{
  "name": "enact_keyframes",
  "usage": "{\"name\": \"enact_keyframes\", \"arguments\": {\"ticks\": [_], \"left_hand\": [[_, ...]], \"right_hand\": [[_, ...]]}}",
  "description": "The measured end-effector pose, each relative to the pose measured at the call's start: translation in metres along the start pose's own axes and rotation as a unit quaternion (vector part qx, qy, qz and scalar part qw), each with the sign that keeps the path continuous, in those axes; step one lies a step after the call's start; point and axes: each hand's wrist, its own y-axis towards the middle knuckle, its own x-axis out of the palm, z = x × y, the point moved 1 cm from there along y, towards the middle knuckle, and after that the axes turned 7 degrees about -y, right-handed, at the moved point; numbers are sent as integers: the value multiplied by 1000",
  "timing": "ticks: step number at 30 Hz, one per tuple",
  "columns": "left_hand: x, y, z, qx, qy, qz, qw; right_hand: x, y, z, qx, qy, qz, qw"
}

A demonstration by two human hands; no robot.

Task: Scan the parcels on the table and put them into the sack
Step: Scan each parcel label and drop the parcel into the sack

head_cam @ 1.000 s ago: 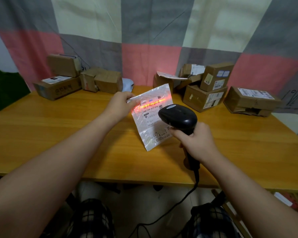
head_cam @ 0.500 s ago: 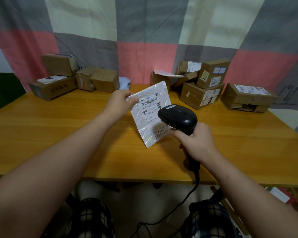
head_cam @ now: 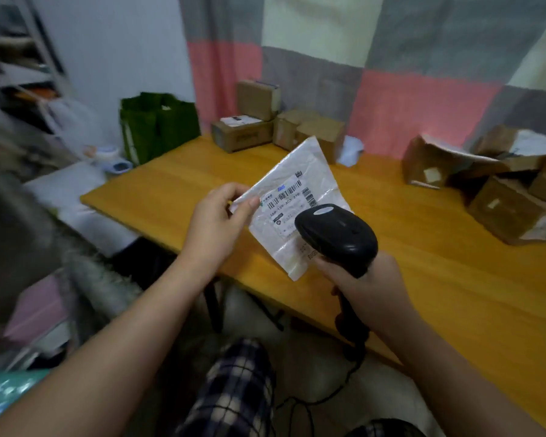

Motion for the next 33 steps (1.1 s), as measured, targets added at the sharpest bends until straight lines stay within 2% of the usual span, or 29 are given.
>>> {"name": "enact_keyframes", "arguments": {"ticks": [5,8,13,16,19,25,29,31,33], "left_hand": [[-117,-100,-21,-103,34,197,974],[-175,-163,-25,-128,80,274,950],[-263,-230,-43,-164,186,350,903],[-308,-233,-48,-126,289,372,873],[-338,-224,-56,-113,343,361,860],[-344,-233,-102,-179,479,195,837],[-344,-244,-127,-182,540,167,804],[-340,-241,-144,-235,542,141,795],[-335,-240,-166,-352,532,54,768]], "right_hand": [[103,-12,-44,-60,53,-177,981],[162,-37,-75,-90,81,-262,958],[241,-68,-110,-118,60,-323,937],[277,-72,-120,-125,31,-331,935],[303,-70,-123,-114,25,-325,938],[337,-76,-124,-108,-5,-339,935],[347,-79,-119,-95,-5,-336,937],[350,-79,-116,-88,3,-332,939],[352,-80,-112,-86,-2,-330,940]]}}
